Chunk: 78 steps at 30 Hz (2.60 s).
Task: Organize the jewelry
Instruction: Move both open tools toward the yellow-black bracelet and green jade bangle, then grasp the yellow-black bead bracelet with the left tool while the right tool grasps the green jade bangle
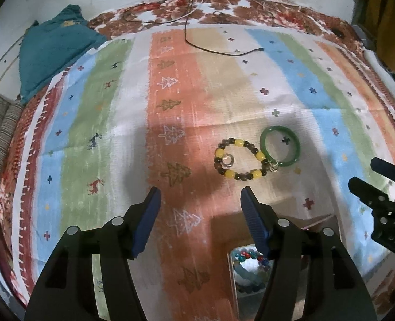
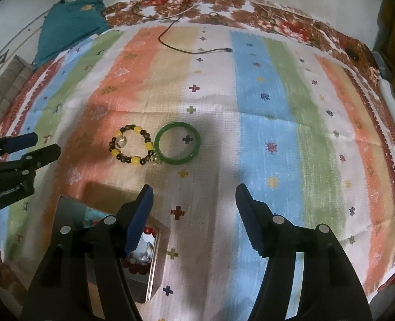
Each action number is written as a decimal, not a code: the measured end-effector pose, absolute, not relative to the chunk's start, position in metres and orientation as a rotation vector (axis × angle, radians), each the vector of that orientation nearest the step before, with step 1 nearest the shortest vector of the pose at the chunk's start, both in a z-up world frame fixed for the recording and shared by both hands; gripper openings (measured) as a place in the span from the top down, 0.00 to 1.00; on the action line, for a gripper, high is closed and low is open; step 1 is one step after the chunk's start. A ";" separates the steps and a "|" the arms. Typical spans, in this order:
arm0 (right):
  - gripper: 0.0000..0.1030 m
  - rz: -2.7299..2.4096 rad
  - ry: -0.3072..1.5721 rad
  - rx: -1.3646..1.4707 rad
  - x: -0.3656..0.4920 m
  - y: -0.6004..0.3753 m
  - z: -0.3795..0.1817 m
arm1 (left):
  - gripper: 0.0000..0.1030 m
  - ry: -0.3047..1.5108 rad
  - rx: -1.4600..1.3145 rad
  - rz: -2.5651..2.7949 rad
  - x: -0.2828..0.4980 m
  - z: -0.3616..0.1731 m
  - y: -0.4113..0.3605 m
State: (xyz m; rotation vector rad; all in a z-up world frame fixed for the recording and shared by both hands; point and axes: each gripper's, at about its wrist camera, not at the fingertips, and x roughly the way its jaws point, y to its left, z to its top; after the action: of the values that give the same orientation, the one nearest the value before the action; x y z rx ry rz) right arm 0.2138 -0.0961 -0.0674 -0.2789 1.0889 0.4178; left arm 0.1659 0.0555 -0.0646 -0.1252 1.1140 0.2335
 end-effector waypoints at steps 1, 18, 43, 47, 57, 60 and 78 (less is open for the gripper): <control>0.38 0.416 1.090 -0.273 0.216 -0.096 -0.068 | 0.37 1.117 -0.123 0.235 0.168 -0.066 0.056; 0.35 0.416 1.091 -0.286 0.246 -0.082 -0.084 | 0.32 1.156 -0.075 0.229 0.200 -0.090 0.056; 0.30 0.431 1.158 -0.325 0.276 -0.065 -0.114 | 0.30 1.184 -0.027 0.212 0.235 -0.116 0.057; 0.30 0.425 1.172 -0.331 0.281 -0.062 -0.120 | 0.30 1.193 -0.027 0.204 0.239 -0.122 0.057; 0.30 0.410 1.210 -0.328 0.298 -0.059 -0.137 | 0.30 1.219 -0.054 0.176 0.255 -0.139 0.062; 0.30 0.408 1.222 -0.334 0.303 -0.057 -0.144 | 0.30 1.220 -0.058 0.164 0.260 -0.142 0.061; 0.50 0.400 1.212 -0.443 0.307 -0.046 -0.171 | 0.32 1.285 -0.032 0.150 0.277 -0.169 0.061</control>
State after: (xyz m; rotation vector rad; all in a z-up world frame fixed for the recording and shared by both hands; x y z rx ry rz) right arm 0.3071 -0.0460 -0.1707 -0.4426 1.2124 0.3997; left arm 0.2771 0.0613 -0.1691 -0.0317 1.2853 0.1504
